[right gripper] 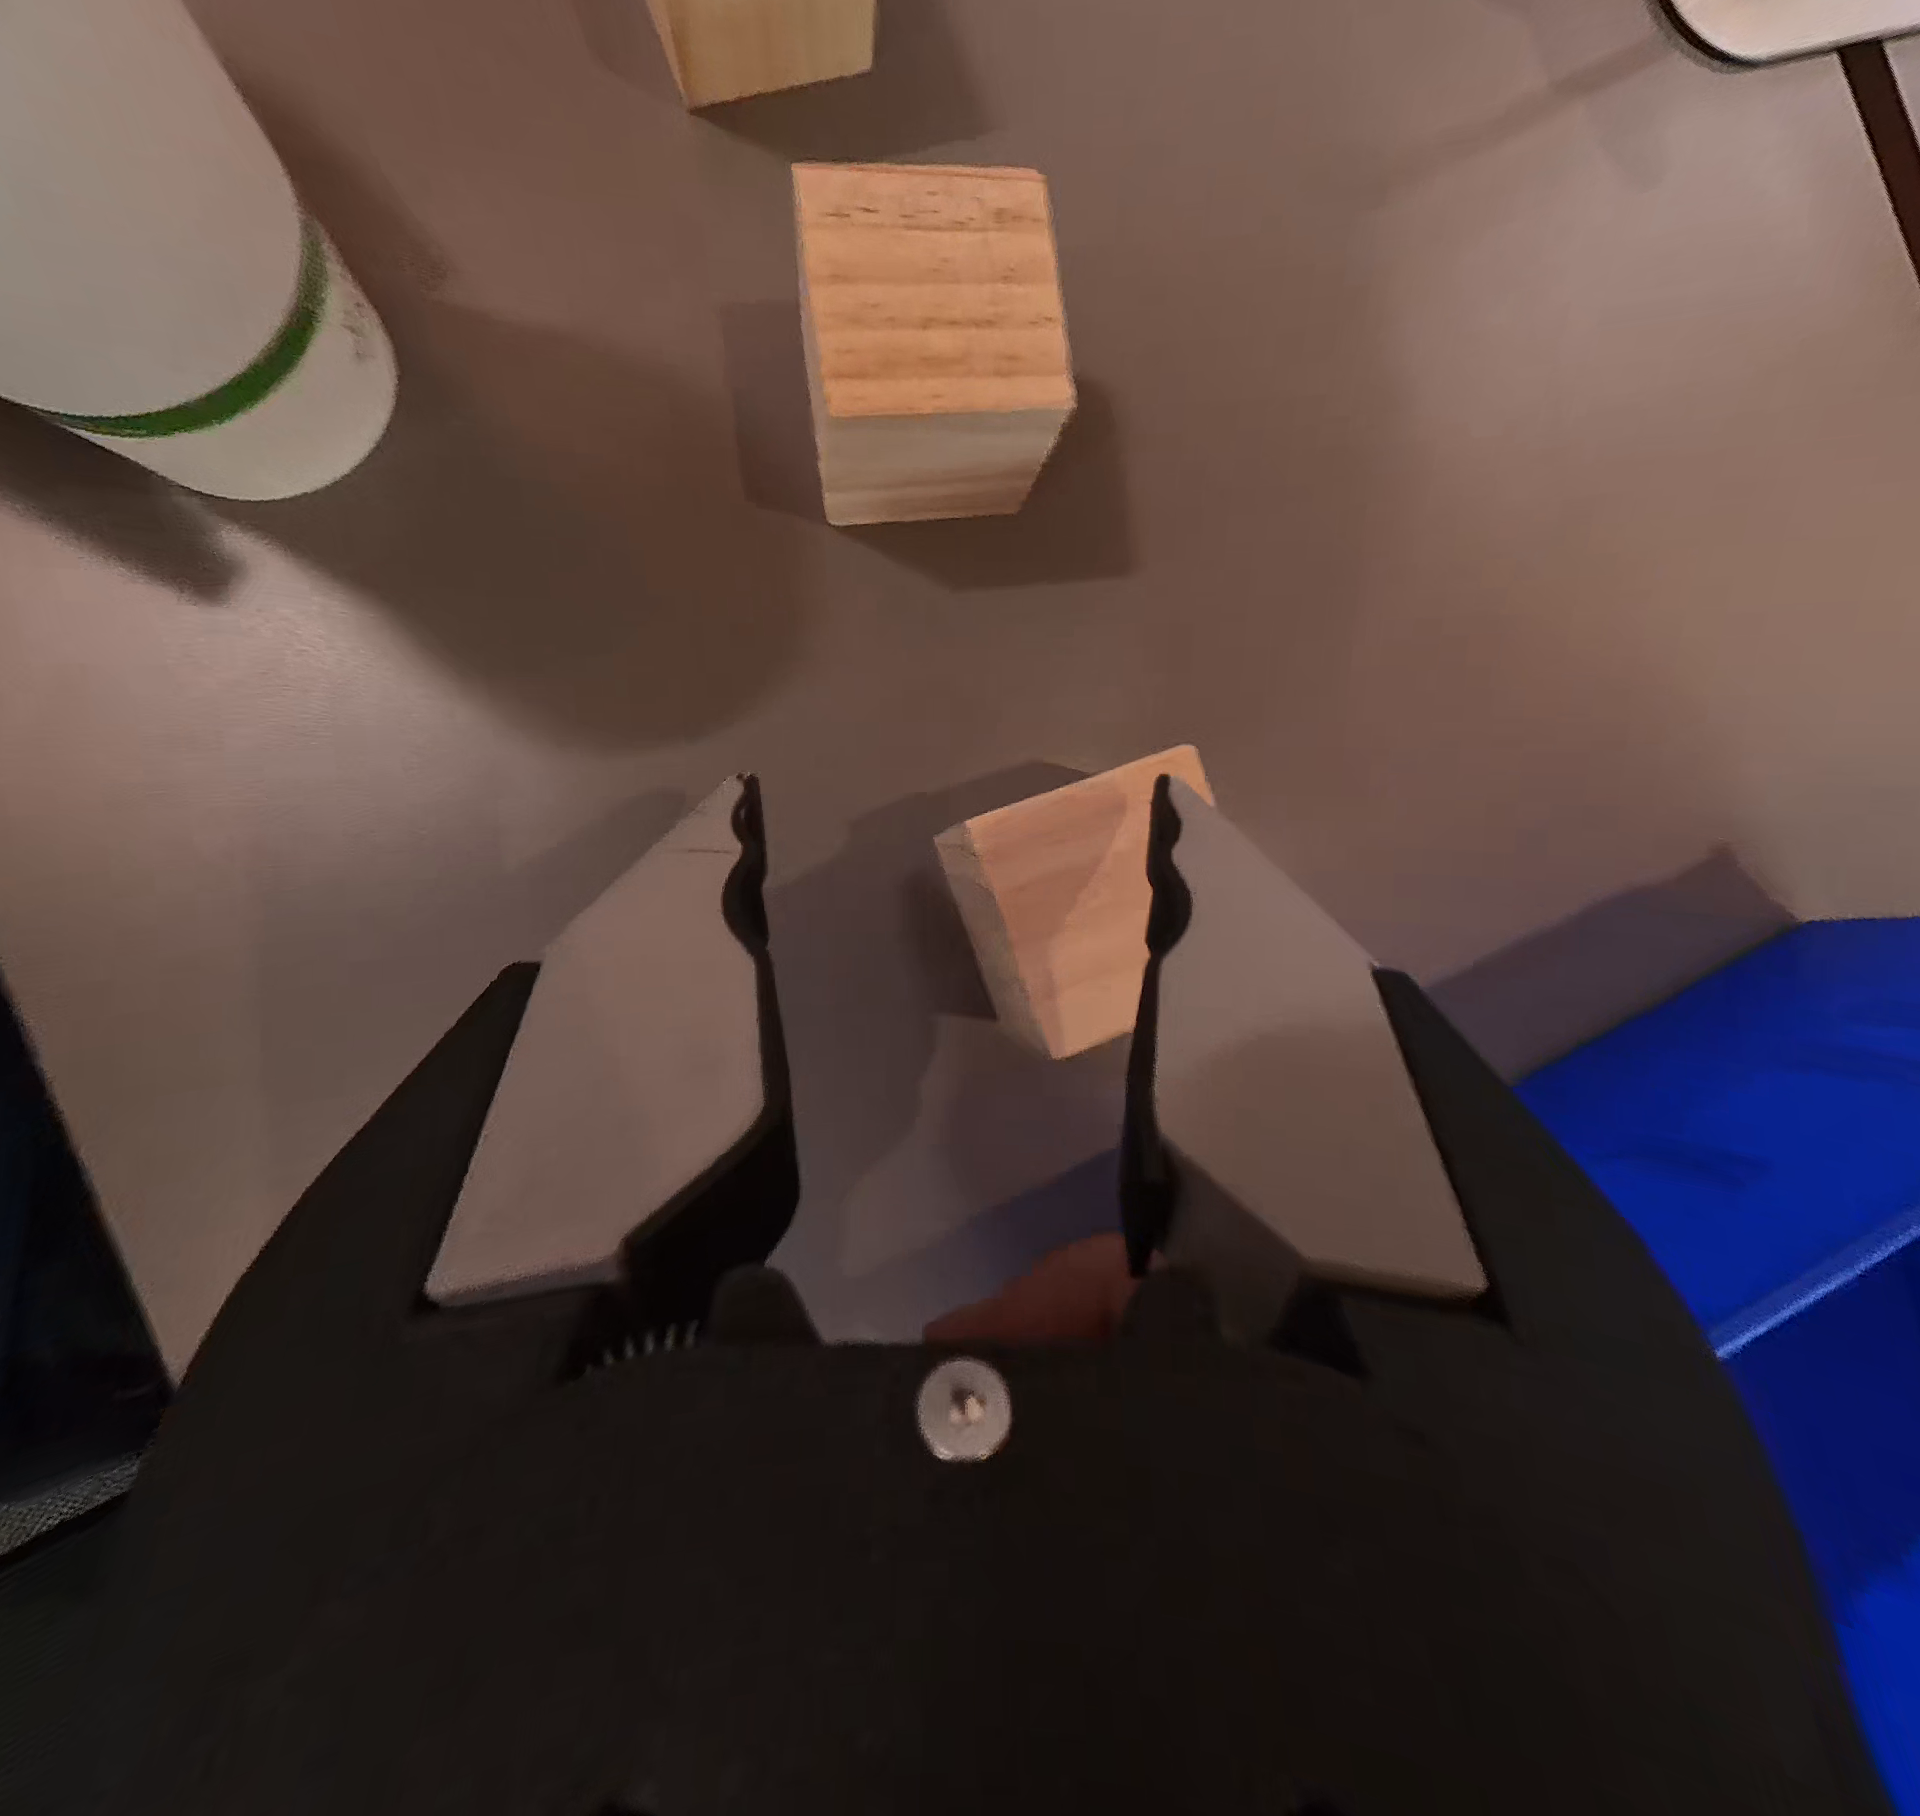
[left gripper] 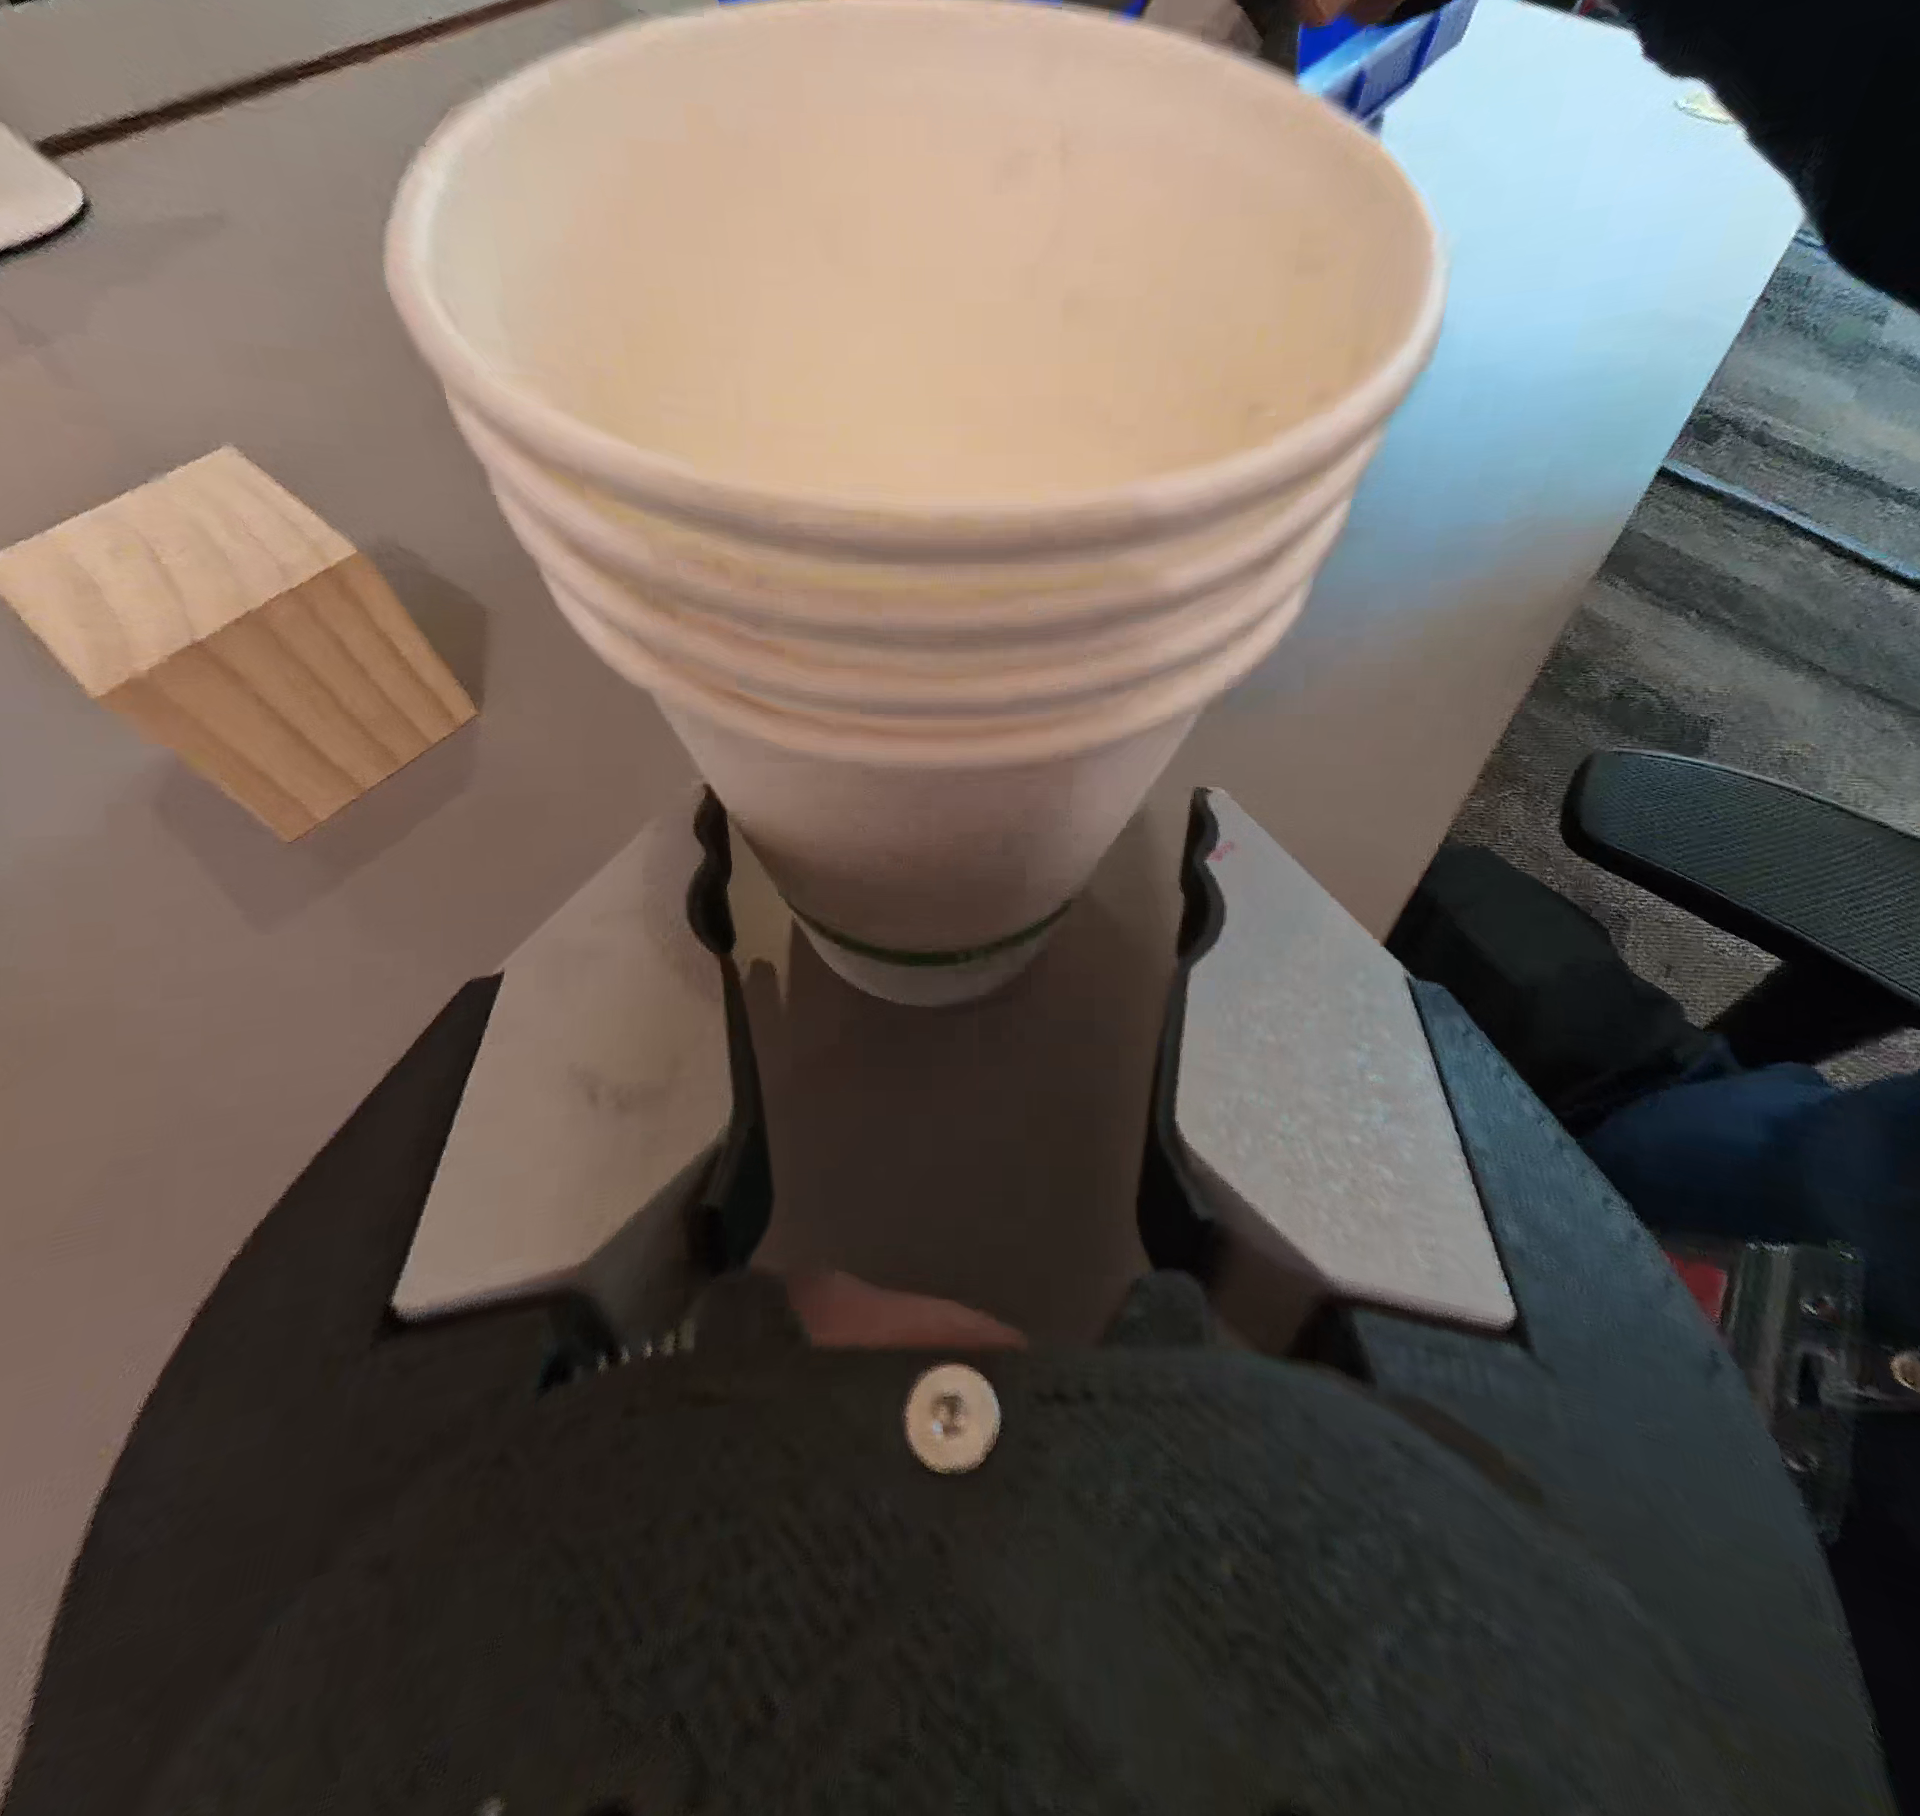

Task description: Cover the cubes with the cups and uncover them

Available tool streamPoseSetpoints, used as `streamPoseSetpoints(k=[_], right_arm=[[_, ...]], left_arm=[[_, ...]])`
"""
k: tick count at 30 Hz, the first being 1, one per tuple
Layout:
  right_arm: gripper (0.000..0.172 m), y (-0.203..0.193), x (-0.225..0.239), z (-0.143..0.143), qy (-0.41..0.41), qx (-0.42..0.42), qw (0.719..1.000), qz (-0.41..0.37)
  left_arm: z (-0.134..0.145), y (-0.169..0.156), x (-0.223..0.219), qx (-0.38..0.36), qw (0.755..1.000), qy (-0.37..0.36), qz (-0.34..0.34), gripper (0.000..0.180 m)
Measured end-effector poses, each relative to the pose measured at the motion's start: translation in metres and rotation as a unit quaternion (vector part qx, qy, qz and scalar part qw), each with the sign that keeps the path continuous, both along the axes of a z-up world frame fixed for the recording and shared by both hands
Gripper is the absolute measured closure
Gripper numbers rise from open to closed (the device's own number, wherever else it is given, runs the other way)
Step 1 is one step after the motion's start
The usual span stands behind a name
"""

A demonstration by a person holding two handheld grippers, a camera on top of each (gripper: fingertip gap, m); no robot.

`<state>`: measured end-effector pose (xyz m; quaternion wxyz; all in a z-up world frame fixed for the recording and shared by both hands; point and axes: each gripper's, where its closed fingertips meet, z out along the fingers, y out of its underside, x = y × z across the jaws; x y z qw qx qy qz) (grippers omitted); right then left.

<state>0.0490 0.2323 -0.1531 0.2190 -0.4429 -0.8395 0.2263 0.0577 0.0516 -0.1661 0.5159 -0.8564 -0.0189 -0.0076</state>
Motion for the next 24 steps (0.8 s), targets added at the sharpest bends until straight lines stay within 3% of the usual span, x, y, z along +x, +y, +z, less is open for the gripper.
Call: streamPoseSetpoints(k=[5,9,15,22,24], right_arm=[[0.085,-0.067,0.030,0.014,0.033,-0.098,0.987,0.125],[0.078,-0.099,0.051,0.027,0.084,-0.161,0.969,0.166],[0.069,-0.114,0.058,0.037,0.167,-0.247,0.942,0.152],[0.070,-0.086,0.070,0.042,0.231,-0.278,0.930,0.063],[0.070,-0.075,0.079,0.042,0.239,-0.280,0.929,0.041]], left_arm=[[0.007,0.032,0.014,-0.002,0.998,0.040,-0.039,0.100],[0.004,0.059,0.032,-0.006,0.995,0.045,-0.084,0.101],[0.003,0.085,0.066,0.006,0.984,0.041,-0.172,0.102],[-0.004,0.101,0.076,-0.014,0.982,0.035,-0.188,0.108],[-0.004,0.101,0.074,-0.013,0.983,0.029,-0.181,0.101]])
